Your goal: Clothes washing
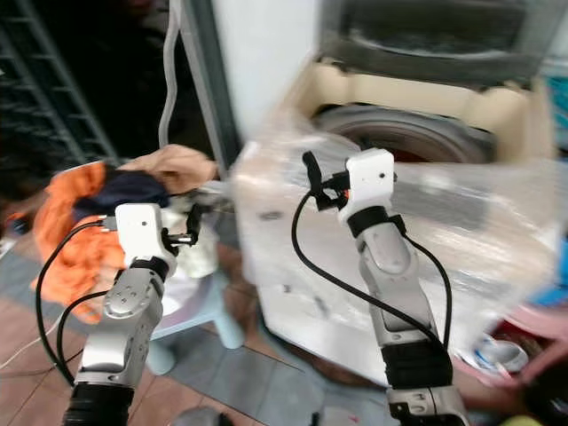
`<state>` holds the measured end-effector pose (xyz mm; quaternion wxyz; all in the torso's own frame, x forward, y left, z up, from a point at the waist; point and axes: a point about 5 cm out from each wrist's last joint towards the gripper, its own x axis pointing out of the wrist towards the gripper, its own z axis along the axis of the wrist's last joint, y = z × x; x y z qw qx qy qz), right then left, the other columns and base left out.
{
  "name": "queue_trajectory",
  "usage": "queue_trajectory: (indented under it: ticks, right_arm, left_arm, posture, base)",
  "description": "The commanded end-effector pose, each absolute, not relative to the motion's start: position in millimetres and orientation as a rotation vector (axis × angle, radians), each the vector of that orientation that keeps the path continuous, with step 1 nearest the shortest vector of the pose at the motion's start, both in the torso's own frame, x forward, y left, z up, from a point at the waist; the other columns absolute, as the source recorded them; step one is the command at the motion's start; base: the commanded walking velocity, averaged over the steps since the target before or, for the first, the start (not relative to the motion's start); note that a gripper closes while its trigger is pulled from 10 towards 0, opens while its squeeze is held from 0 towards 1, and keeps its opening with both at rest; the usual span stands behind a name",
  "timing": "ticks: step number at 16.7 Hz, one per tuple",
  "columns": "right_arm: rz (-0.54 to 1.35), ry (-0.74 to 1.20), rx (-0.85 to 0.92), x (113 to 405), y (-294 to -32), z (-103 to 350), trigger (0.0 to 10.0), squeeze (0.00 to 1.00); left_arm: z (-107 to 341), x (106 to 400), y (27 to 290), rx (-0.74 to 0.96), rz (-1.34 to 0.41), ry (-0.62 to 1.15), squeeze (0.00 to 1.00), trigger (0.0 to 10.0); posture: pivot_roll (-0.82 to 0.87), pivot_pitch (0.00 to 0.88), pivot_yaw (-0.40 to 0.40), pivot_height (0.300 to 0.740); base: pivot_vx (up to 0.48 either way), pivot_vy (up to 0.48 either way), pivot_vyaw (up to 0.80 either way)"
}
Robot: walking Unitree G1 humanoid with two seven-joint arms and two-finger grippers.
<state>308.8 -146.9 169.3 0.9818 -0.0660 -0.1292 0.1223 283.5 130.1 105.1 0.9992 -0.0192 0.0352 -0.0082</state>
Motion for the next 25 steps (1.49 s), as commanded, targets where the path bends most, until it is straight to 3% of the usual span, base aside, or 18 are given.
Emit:
queue_trajectory:
  ticks: [1,4,6,11,13,15,17,21,25]
  right_arm:
    - [0.256,-0.251,-0.152,303.6,-143.5,161.7,10.0,0.0]
    - [0.161,-0.141,-0.204,292.0,-150.0,126.6,10.0,0.0]
    - [0.176,-0.122,-0.125,281.3,-146.2,115.0,10.0,0.0]
    - [0.113,-0.1,-0.111,282.8,-152.9,111.2,10.0,0.0]
    - [0.078,0.005,-0.155,282.9,-154.3,101.1,10.0,0.0]
    - [0.164,-0.025,-0.018,281.5,-147.9,107.0,10.0,0.0]
    - [0.161,-0.048,-0.041,280.2,-145.8,109.2,10.0,0.0]
    - [0.123,0.073,0.123,278.5,-153.2,98.1,10.0,0.0]
    - [0.244,0.02,0.071,279.9,-142.0,105.8,10.0,0.0]
  left_arm:
    - [104.6,284.3,136.1,-0.022,-0.004,0.068,0.0,10.0]
    - [105.7,284.3,135.3,-0.022,-0.012,0.059,0.0,10.0]
    - [106.6,284.8,135.1,-0.017,-0.019,0.053,0.0,10.0]
    - [106.9,287.0,133.6,-0.021,-0.044,0.043,0.0,10.0]
    - [108.0,286.5,134.7,-0.021,-0.034,0.029,0.0,10.0]
    - [109.4,283.9,136.2,-0.051,-0.043,0.013,0.0,10.0]
    - [108.4,281.5,138.5,-0.045,-0.04,0.013,0.0,10.0]
    - [106.1,278.3,140.8,0.008,-0.016,0.027,0.0,10.0]
    - [105.1,274.1,142.9,0.01,-0.017,0.033,0.0,10.0]
  posture:
    - [-0.04,0.0,0.082,0.74]
    - [-0.04,0.0,0.09,0.74]
    - [-0.04,0.0,0.102,0.74]
    - [-0.05,0.0,0.117,0.74]
    - [-0.05,0.0,0.117,0.74]
    - [-0.05,0.0,0.116,0.74]
    - [-0.04,0.0,0.111,0.74]
    - [-0.03,0.0,0.105,0.74]
    - [-0.02,0.0,0.104,0.74]
  base:
    - [0.0,0.48,0.0]
    - [0.0,0.48,0.0]
    - [0.0,0.48,0.0]
    - [0.0,0.48,0.0]
    - [0.0,0.0,0.0]
    - [0.0,0.0,0.0]
    - [0.0,0.0,0.0]
    - [0.0,0.0,0.0]
    - [0.0,0.0,0.33]
